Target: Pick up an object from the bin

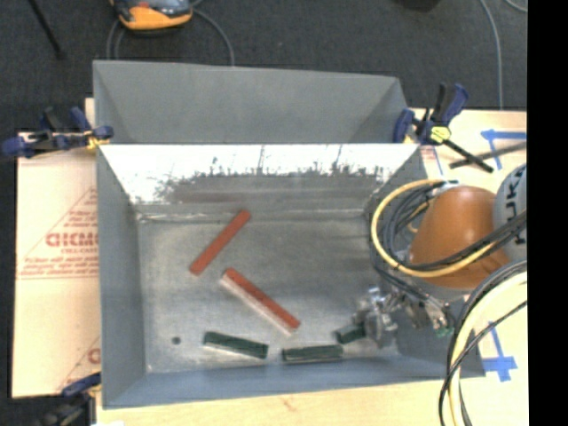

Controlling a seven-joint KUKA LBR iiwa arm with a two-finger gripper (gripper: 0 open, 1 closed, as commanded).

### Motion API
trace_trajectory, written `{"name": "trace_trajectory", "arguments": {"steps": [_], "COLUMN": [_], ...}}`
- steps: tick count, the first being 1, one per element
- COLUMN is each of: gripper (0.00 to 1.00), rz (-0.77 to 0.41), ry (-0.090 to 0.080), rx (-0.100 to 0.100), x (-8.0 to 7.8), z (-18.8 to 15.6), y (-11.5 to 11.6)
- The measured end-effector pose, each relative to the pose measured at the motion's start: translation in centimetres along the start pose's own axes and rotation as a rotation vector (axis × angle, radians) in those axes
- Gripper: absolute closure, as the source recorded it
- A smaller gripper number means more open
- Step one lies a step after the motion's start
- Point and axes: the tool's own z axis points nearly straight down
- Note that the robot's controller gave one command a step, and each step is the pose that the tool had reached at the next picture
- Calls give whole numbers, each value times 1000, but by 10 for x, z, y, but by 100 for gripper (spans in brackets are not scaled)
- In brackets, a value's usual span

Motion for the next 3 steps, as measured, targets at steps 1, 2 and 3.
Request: {"name": "trace_trajectory", "arguments": {"steps": [1,2,3], "gripper": [100,100,100], "rz": [-1,-40,-216], "ry": [0,12,5], "rx": [0,-5,-3], "x": [0,-18,-16], "z": [0,-49,-177], "y": [0,0,0]}}
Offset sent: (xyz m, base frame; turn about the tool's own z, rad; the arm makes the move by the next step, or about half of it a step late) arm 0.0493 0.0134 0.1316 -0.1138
